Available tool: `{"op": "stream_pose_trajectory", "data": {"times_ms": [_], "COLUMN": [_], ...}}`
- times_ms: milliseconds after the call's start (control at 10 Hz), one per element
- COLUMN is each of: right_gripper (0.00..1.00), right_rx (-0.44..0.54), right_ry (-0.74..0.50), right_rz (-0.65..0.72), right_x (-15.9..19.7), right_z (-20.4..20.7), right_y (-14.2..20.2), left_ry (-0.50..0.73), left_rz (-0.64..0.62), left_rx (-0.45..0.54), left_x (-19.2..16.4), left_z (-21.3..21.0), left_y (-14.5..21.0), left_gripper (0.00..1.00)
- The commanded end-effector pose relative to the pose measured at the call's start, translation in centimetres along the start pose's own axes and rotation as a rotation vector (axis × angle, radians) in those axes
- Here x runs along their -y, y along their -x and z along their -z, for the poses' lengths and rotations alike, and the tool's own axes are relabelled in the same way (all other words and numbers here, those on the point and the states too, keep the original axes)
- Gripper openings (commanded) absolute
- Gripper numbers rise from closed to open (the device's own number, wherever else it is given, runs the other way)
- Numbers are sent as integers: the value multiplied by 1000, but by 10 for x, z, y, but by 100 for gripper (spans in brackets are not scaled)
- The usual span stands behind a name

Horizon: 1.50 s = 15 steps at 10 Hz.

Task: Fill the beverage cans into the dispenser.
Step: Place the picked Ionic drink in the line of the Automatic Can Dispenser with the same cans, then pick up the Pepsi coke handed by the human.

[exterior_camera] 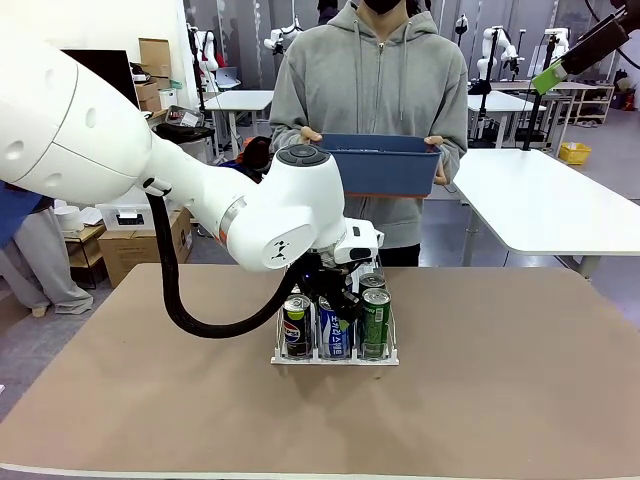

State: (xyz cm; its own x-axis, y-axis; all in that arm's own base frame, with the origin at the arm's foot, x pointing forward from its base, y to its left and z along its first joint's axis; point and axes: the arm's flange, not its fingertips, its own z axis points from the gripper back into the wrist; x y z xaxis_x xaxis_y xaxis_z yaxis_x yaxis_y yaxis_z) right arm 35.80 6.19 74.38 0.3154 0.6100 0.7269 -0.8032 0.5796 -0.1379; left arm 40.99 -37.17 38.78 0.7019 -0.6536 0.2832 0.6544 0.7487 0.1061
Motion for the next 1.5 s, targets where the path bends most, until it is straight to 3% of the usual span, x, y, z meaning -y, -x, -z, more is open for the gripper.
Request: {"op": "stream_pose_trajectory", "data": {"times_ms": [0,100,200,300,500,600,1100,1200,1400], "right_gripper": [100,100,100,100,100,100,100,100,100], "right_rx": [-6,-6,-6,-6,-6,-6,-6,-6,-6], "right_ry": [5,5,5,5,5,5,5,5,5], "right_rz": [-3,-3,-3,-3,-3,-3,-3,-3,-3], "right_x": [1,1,1,1,1,1,1,1,1], "right_z": [0,0,0,0,0,0,0,0,0], "right_y": [0,0,0,0,0,0,0,0,0], "left_ry": [-26,-54,-70,-84,-79,-51,-50,77,182], "left_rz": [-22,-22,-16,-26,-24,-13,-20,12,90], "left_rx": [44,72,105,135,190,122,134,74,112], "left_x": [4,8,13,17,26,12,15,13,-17], "left_z": [-13,-24,-34,-42,-59,-52,-51,-75,-116], "left_y": [3,8,13,19,33,10,16,32,41], "left_gripper": [77,97,79,100,99,99,98,99,99]}}
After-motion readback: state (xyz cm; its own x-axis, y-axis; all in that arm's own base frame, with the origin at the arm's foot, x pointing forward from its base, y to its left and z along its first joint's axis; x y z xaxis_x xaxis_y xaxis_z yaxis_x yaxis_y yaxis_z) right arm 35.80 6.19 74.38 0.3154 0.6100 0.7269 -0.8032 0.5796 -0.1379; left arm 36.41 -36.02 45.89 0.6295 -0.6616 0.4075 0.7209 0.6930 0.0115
